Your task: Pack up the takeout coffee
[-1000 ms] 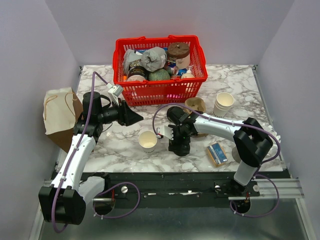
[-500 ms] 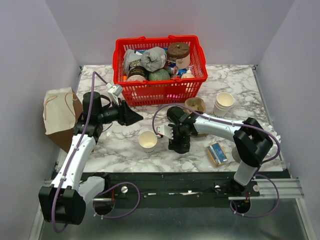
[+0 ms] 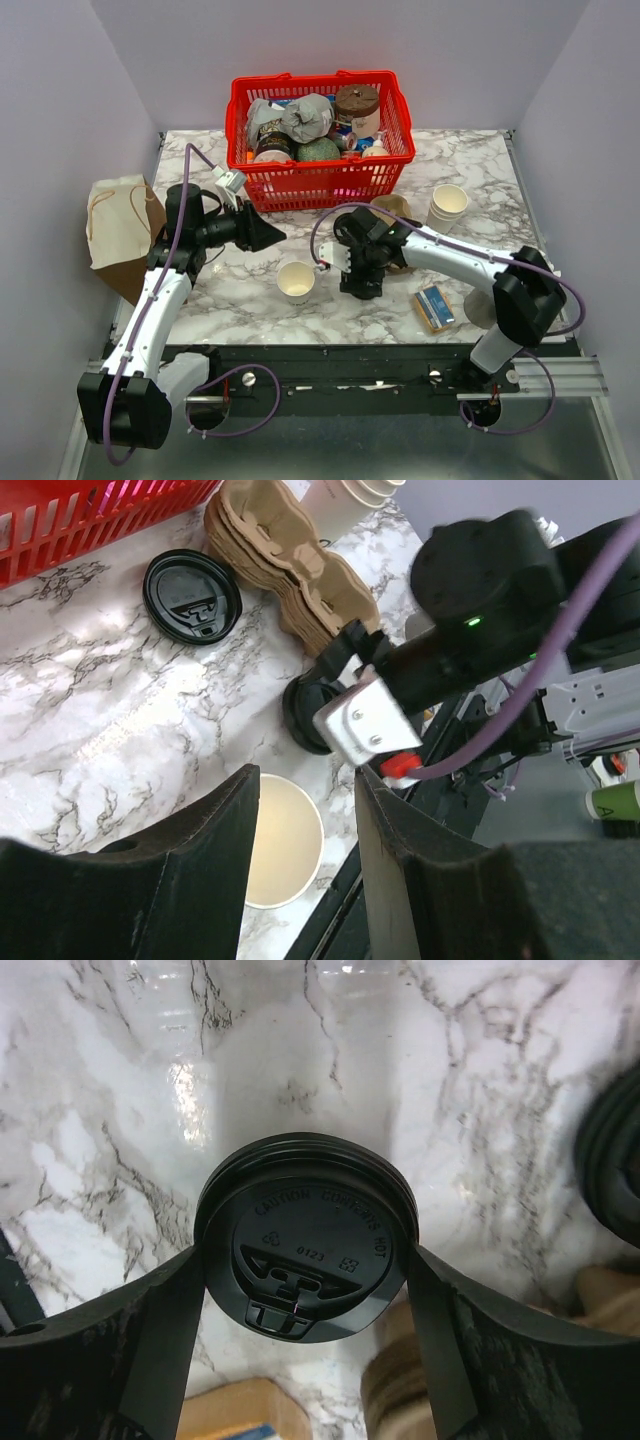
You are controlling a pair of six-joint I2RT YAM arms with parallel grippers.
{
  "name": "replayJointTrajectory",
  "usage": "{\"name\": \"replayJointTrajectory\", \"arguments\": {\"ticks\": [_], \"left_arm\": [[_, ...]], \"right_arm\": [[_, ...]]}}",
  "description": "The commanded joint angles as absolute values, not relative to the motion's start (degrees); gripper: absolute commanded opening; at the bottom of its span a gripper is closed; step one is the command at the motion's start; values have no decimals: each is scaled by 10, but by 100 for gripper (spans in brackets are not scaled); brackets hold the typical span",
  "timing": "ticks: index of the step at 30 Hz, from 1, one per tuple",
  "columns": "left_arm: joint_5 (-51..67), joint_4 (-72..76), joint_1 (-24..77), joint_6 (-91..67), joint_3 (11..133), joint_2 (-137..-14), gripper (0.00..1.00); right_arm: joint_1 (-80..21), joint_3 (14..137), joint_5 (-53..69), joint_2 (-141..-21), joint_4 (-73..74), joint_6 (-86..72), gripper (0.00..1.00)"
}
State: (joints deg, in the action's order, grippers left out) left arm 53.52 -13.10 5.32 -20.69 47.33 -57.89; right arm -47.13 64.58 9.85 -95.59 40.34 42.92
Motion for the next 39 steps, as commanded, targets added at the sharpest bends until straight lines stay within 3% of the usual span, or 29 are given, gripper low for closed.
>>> {"name": "replayJointTrajectory", "arguments": {"ticks": [1, 8, 16, 39], "left_arm": [[502, -179, 50, -171, 484, -581, 52], [361, -296, 48, -112, 519, -585, 59], [254, -343, 24, -148, 521, -580, 61], [248, -353, 4, -177, 503, -567, 64]], "right_arm": [[-469, 697, 114, -898, 453, 421, 82], [-488, 856, 181, -911, 526, 410, 82], [-557, 1038, 212, -1041, 577, 405, 82], [-593, 1126, 184, -1165, 625, 422, 84]]}}
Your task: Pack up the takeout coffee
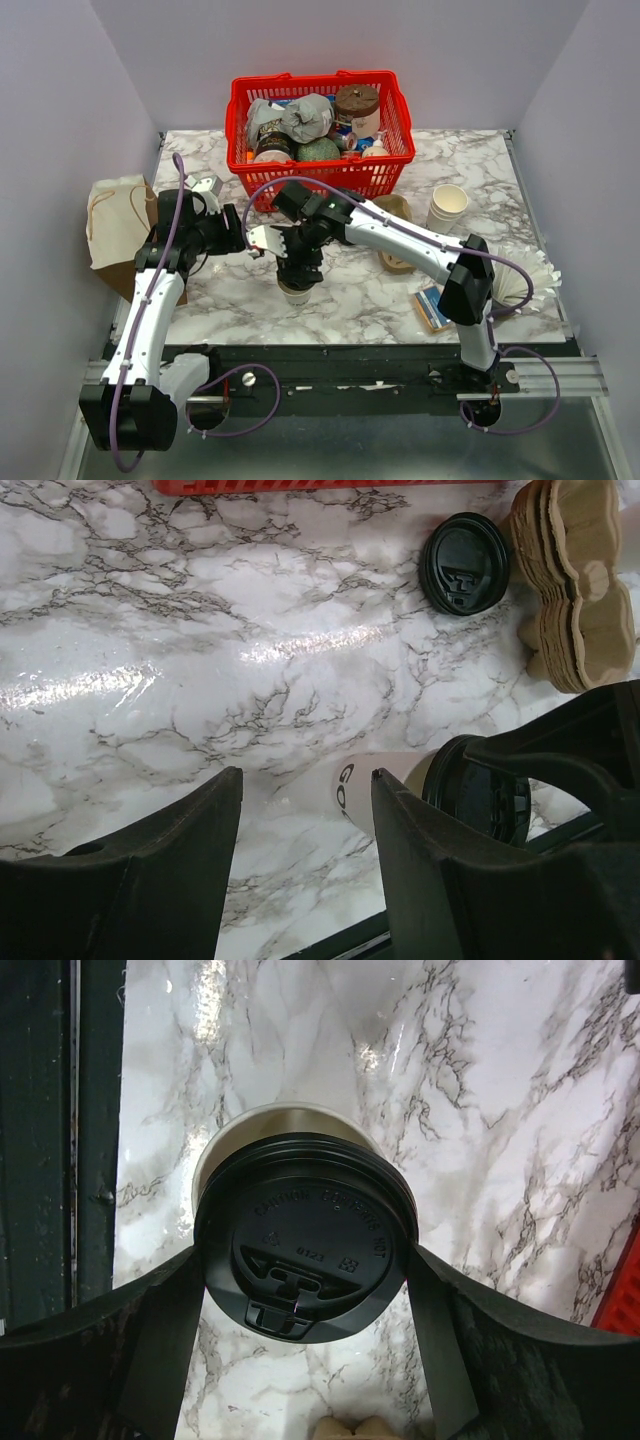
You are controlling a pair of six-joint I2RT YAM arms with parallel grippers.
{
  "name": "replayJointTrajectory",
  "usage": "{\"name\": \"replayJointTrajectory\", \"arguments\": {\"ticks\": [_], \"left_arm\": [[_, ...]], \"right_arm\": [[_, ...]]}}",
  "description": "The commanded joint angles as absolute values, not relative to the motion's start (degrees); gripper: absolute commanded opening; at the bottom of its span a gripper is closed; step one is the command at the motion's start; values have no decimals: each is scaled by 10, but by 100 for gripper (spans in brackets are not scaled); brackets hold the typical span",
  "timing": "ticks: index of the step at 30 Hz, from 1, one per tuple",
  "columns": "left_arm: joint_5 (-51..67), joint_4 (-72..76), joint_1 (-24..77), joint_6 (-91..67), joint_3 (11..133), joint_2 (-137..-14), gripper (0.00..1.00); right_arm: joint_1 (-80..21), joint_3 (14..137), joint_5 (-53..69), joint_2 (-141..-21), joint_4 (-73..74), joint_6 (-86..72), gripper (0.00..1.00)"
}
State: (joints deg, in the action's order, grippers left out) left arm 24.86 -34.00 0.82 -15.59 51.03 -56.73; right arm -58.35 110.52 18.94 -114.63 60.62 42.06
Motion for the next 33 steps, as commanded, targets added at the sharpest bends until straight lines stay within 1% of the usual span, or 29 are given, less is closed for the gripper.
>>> {"name": "replayJointTrajectory", "arguments": {"ticks": [1, 11, 22, 33], "left_arm": [[250, -357, 5, -187, 503, -568, 64], [287, -344, -11, -233, 469, -569, 64], [298, -335, -12, -242, 456, -570, 64], [315, -331, -12, -297, 425, -588, 65]], "right_arm": [[-596, 1128, 185, -1169, 625, 422, 84], [-613, 1161, 155, -1197, 651, 431, 85], [-622, 1194, 124, -1228, 684, 442, 86], [-627, 1208, 109, -1235, 678, 441, 86]]}}
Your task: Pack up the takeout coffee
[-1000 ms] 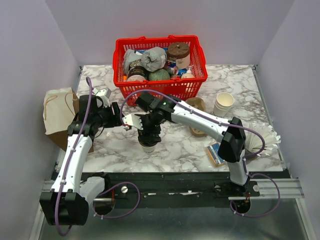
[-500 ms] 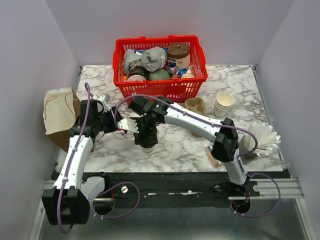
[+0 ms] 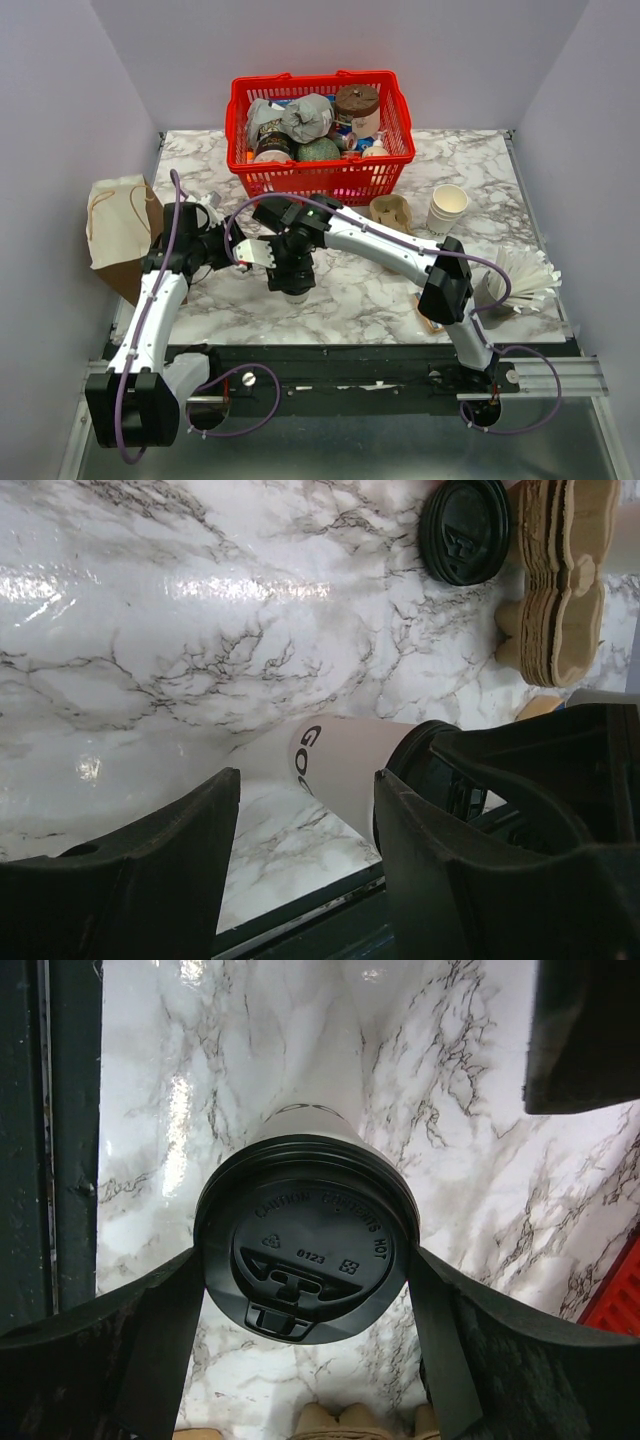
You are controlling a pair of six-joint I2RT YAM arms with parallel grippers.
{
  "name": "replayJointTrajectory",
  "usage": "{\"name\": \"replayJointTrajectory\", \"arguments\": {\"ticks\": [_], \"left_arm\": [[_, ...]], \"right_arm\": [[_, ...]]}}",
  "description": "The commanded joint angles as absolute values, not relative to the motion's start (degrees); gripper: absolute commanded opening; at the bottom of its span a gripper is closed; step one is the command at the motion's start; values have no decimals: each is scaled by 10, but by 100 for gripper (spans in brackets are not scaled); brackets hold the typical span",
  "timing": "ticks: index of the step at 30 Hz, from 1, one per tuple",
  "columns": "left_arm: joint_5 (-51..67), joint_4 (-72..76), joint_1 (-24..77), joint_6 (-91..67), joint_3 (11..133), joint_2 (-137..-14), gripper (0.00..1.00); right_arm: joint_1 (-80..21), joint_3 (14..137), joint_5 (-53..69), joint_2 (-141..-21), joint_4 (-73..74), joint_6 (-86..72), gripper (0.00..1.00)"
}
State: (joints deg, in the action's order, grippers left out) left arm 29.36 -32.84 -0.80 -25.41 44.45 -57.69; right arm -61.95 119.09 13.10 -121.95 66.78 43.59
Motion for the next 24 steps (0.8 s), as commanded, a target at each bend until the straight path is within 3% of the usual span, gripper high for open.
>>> {"name": "replayJointTrajectory", "arguments": {"ticks": [1, 24], "left_arm": [[314, -334, -14, -303, 423, -591, 65], [449, -218, -21, -339, 354, -655, 62]], "right_arm": [[-627, 1209, 107, -1236, 677, 439, 86], [-627, 1235, 80, -1263, 683, 466, 89]]}}
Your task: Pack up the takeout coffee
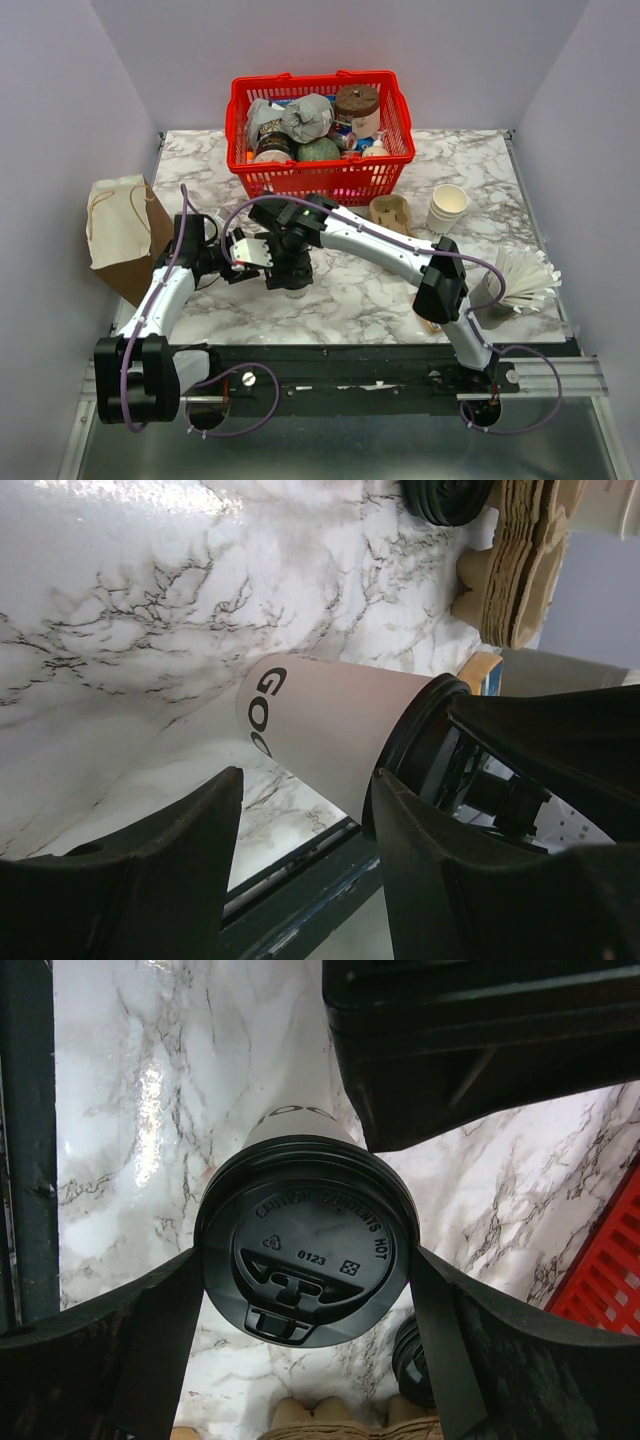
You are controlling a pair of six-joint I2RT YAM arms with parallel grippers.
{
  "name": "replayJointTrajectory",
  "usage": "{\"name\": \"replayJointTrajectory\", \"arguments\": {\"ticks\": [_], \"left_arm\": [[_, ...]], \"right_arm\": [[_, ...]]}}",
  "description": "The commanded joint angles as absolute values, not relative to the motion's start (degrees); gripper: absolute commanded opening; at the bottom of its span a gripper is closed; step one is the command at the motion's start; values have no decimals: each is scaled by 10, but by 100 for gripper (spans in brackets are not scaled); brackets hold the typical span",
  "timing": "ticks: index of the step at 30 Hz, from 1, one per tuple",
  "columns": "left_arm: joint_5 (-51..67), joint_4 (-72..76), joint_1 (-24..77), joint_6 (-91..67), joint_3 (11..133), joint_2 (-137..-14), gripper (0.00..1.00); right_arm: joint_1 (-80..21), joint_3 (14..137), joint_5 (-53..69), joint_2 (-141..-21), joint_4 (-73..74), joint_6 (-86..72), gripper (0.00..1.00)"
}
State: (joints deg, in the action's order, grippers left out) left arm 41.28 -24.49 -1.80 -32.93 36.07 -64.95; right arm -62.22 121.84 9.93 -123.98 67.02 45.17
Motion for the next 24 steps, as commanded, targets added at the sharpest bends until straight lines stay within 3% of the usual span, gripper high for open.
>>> {"name": "replayJointTrajectory", "arguments": {"ticks": [1, 24], "left_arm": [[450, -217, -22, -338, 354, -655, 62], [511, -171, -22, -331, 342, -662, 63]], "right_arm": [[-627, 1234, 81, -1266, 684, 465, 89], [-595, 1209, 131, -1246, 694, 398, 88]]}}
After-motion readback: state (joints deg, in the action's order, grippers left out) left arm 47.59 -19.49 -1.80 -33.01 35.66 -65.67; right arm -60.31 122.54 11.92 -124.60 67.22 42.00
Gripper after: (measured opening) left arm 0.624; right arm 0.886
